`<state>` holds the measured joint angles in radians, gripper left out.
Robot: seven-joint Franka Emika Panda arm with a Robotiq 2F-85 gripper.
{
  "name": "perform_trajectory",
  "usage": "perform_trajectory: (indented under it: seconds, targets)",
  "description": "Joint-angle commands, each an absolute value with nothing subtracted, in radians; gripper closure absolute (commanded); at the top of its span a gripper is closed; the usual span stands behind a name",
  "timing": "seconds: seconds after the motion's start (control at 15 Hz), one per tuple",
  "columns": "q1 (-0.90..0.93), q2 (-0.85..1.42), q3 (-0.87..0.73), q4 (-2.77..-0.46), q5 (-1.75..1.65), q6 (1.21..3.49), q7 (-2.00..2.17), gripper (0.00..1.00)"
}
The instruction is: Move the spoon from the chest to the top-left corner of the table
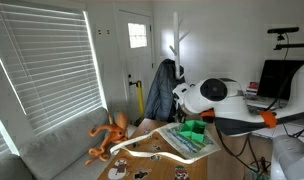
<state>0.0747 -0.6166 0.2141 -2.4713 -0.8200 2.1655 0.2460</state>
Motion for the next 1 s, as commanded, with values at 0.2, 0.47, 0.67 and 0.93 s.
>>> perform_trajectory:
  seconds: [0.2,0.47,0.67,0.93]
  targets:
    - [0.079,-0.257,0.408,-2.270,-1.074,2.092,0.356,0.98]
    - [0.141,-0.043,0.399,-2.151,-1.206,2.032,0.353,0.98]
    - [0.188,0.065,0.368,-2.082,-1.363,2.068,0.329,0.98]
    - [0.261,0.174,0.363,-1.995,-1.435,2.080,0.272,0.98]
